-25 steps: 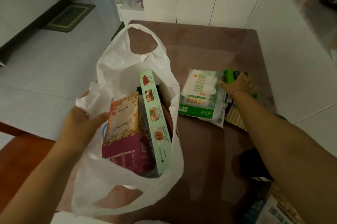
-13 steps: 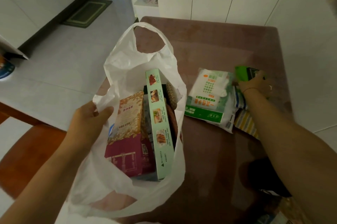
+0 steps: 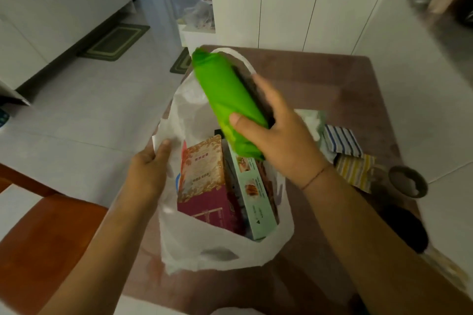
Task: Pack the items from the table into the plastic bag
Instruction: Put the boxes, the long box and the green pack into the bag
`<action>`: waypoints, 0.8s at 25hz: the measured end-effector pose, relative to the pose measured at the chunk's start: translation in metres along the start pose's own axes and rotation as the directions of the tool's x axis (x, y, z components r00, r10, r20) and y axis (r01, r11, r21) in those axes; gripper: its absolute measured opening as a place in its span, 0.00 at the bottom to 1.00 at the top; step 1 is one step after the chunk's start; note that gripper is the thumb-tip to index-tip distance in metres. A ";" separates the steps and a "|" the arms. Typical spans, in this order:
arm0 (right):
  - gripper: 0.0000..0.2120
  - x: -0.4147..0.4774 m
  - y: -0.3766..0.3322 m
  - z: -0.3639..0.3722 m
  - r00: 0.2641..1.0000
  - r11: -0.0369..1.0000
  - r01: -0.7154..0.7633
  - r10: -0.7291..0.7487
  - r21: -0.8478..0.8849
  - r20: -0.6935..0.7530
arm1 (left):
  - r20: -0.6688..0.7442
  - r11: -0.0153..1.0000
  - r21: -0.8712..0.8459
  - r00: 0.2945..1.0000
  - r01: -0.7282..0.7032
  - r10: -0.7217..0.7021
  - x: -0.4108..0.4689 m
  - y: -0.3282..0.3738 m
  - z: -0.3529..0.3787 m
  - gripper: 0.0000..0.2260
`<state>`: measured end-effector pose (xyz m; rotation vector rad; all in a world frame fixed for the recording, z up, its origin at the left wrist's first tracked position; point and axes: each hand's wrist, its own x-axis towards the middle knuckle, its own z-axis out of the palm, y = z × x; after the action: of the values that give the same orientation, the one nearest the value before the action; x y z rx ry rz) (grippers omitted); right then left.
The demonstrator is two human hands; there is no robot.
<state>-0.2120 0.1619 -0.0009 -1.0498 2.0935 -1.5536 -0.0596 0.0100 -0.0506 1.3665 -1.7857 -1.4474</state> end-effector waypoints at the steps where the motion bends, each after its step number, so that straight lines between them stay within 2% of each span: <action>1: 0.36 -0.008 -0.003 0.017 0.998 0.995 -0.025 0.030 -0.095 0.047 | -0.004 0.999 -0.041 1.000 -0.020 0.020 0.000 0.000 -0.002 0.13; 4: 0.36 -0.023 0.009 0.062 0.974 0.876 -0.155 0.212 -0.456 0.075 | -0.002 0.992 -0.120 0.999 -0.044 0.044 0.001 -0.003 -0.009 0.15; 7: 0.39 -0.033 0.023 0.085 0.904 0.700 -0.140 0.380 -0.701 0.199 | 0.013 0.989 -0.149 1.000 0.000 0.002 0.005 -0.008 -0.012 0.15; 8: 0.40 -0.032 0.024 0.084 0.890 0.699 -0.101 0.381 -0.708 0.250 | 0.022 0.990 -0.139 1.000 0.008 -0.005 0.005 -0.009 -0.012 0.15; 9: 0.39 -0.028 0.025 0.078 0.901 0.757 -0.070 0.327 -0.649 0.284 | 0.029 0.993 -0.122 1.000 0.004 0.000 0.005 -0.009 -0.011 0.15; 10: 0.37 -0.021 0.026 0.066 0.938 0.852 -0.037 0.209 -0.522 0.275 | 0.028 0.995 -0.103 1.000 -0.007 0.010 0.005 -0.009 -0.011 0.15; 11: 0.32 -0.013 0.027 0.048 0.985 0.933 0.022 0.041 -0.360 0.166 | 0.019 0.996 -0.085 1.000 -0.008 0.010 0.005 -0.009 -0.010 0.15; 12: 0.25 -0.004 0.033 0.027 0.991 0.968 0.106 -0.121 -0.229 -0.050 | 0.008 0.998 -0.066 1.000 0.011 -0.011 0.005 -0.009 -0.008 0.14; 13: 0.18 0.004 0.048 0.005 0.925 0.969 0.167 -0.219 -0.184 -0.311 | -0.001 0.998 -0.046 0.999 0.038 -0.038 0.005 -0.009 -0.007 0.15; 14: 0.14 0.012 0.071 -0.017 0.826 0.972 0.127 -0.214 -0.198 -0.522 | -0.009 0.998 -0.024 0.998 0.061 -0.061 0.003 -0.009 -0.004 0.16; 15: 0.14 0.018 0.099 -0.035 0.756 0.979 -0.021 -0.116 -0.202 -0.644 | -0.016 0.997 -0.007 0.997 0.074 -0.074 0.001 -0.009 -0.003 0.17; 16: 0.18 0.024 0.129 -0.048 0.745 0.954 -0.238 0.058 -0.184 -0.665 | -0.027 0.996 0.006 0.996 0.085 -0.085 0.000 -0.008 -0.001 0.18; 17: 0.26 0.028 0.161 -0.053 0.755 0.878 -0.446 0.264 -0.175 -0.601 | -0.037 0.995 0.014 0.995 0.097 -0.097 -0.002 -0.007 0.000 0.19; 18: 0.33 0.031 0.189 -0.053 0.750 0.785 -0.585 0.430 -0.202 -0.502 | -0.046 0.994 0.020 0.993 0.112 -0.111 -0.003 -0.005 0.000 0.20; 20: 0.45 0.039 0.232 -0.043 0.735 0.669 -0.671 0.548 -0.319 -0.398 | -0.072 0.991 0.028 0.989 0.130 -0.128 -0.004 -0.003 0.004 0.20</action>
<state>-0.3496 0.1940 -0.1938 -0.1391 2.6845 -0.9201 -0.0605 0.0157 -0.0539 1.5553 -1.7122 -1.4223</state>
